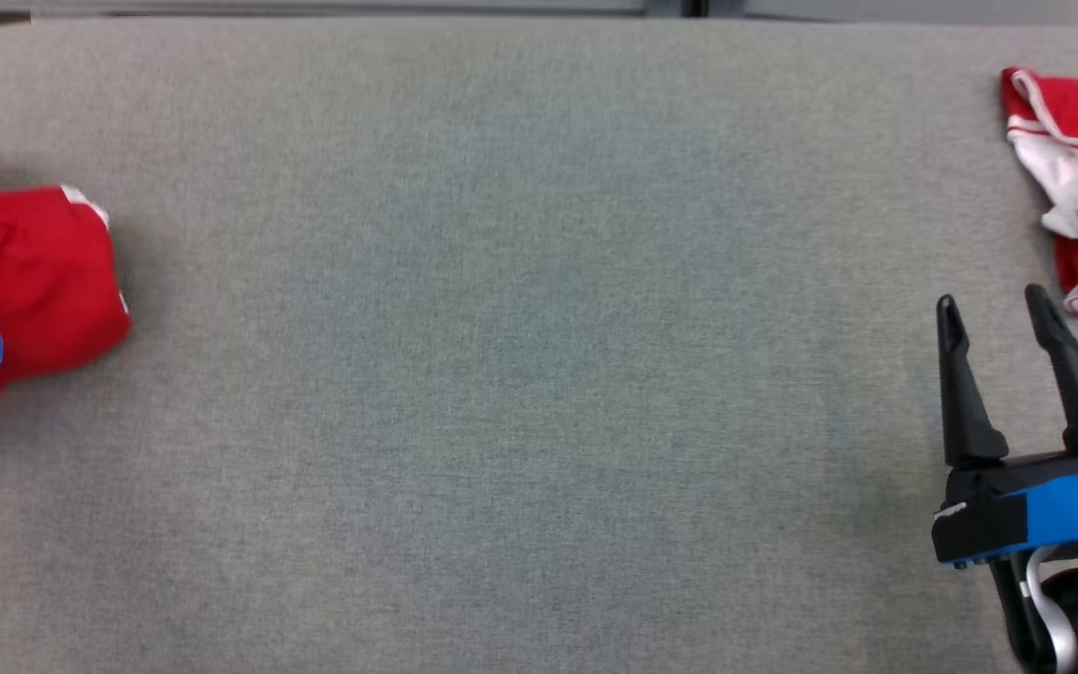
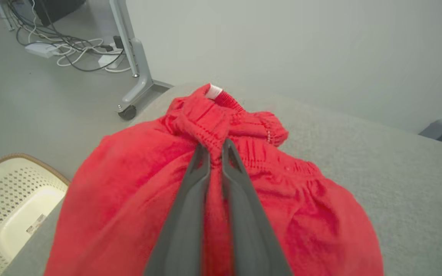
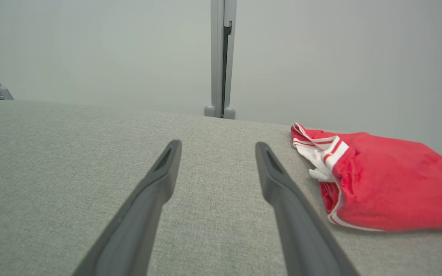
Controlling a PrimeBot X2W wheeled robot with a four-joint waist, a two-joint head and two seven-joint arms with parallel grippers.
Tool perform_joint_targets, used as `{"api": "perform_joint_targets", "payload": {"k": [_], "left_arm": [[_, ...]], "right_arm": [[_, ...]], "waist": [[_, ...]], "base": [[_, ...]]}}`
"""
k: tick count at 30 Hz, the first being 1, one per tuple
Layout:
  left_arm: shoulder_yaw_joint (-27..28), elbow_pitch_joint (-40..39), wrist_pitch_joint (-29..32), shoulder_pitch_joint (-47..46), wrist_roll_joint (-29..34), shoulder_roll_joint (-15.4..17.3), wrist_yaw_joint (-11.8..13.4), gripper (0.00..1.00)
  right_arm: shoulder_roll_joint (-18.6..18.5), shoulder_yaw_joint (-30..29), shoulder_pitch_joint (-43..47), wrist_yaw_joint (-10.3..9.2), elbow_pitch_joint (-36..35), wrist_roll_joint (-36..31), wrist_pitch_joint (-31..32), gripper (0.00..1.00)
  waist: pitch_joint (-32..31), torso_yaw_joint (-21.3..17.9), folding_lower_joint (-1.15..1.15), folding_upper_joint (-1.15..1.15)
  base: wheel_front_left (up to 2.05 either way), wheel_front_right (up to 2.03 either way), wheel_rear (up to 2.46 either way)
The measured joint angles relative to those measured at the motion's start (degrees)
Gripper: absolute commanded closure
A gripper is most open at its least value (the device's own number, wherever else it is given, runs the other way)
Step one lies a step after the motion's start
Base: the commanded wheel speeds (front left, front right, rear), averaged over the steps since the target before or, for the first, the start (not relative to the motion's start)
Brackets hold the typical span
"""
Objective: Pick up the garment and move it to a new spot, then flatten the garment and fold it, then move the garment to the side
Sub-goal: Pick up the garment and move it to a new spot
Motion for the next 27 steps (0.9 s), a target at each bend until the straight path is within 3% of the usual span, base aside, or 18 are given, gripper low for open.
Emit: {"api": "perform_joint_targets", "payload": {"k": [5, 11, 19, 27], "left_arm": [[-1.9, -4.3, -4.4, -2.7, 2.4, 0.7, 0.0, 1.00], [-4.4, -14.2, -5.0, -5.8, 5.1, 0.5, 1.4, 1.00], [-7.9, -31.4, 0.7, -8.5, 6.6, -1.2, 3.2, 1.00], [-14.0, -42.9, 6.1, -8.5, 7.6, -6.3, 4.1, 1.00]], "right_arm": [[0.7, 0.2, 1.1, 0.00, 2.3, 0.9, -1.2, 0.00], [1.3, 0.2, 2.8, 0.00, 4.5, 1.6, -2.6, 0.00], [1.6, 1.4, 3.1, 0.00, 6.7, 3.8, -4.7, 0.00], [1.7, 3.5, 2.5, 0.00, 10.6, 6.8, -7.6, 0.00]], "waist": [[-3.6, -2.0, 0.00, 0.00], [-7.2, -5.2, 0.00, 0.00], [-8.5, -12.1, -0.01, 0.00], [-8.3, -19.2, -0.01, 0.00]], "base": [[0.00, 0.00, 0.00], [0.00, 0.00, 0.00], [0.00, 0.00, 0.00], [0.00, 0.00, 0.00]]}}
